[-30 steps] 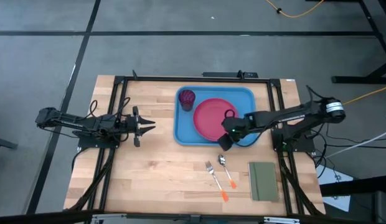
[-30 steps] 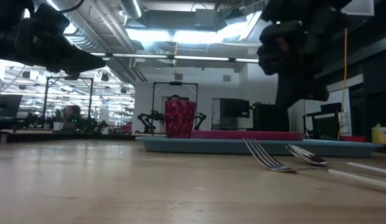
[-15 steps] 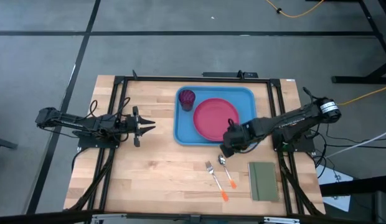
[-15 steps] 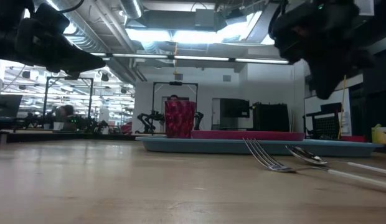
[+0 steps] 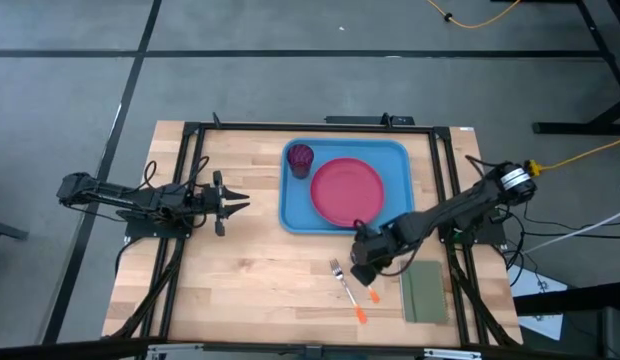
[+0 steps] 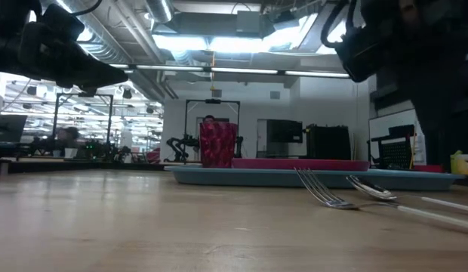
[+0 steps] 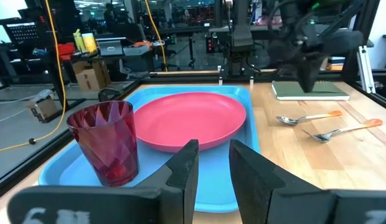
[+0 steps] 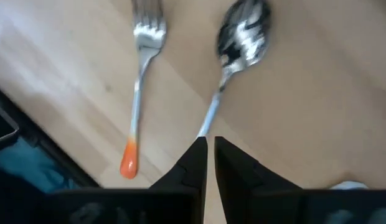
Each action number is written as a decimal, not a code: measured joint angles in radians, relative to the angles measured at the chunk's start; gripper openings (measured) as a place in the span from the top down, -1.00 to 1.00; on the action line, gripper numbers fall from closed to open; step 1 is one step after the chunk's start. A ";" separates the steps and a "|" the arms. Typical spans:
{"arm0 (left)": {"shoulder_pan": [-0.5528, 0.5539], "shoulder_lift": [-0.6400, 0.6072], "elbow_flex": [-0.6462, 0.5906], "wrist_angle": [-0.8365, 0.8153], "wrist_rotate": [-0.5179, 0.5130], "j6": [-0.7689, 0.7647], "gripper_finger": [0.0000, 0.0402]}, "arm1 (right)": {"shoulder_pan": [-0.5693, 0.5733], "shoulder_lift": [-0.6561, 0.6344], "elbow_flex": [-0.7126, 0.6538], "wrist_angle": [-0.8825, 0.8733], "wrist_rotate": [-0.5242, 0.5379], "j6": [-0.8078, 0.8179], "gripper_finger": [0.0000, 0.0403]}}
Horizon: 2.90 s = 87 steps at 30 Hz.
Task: Pick and place plate/cup/fork/spoon on tray
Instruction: Put the orange spoon on the blue tray to the right of the pink plate
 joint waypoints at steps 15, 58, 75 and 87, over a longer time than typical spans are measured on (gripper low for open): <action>0.000 0.000 0.000 0.000 0.000 0.000 0.59 | 0.058 0.131 0.149 -0.049 0.077 -0.133 0.82; 0.000 0.000 0.000 0.000 0.000 0.000 0.59 | 0.139 0.191 0.141 -0.150 0.230 0.259 0.32; 0.000 0.000 0.000 0.000 0.000 0.000 0.59 | 0.096 0.274 0.139 -0.057 0.226 0.199 0.33; 0.000 0.000 0.000 0.000 0.000 0.000 0.59 | 0.085 0.298 0.139 -0.050 0.224 0.122 0.33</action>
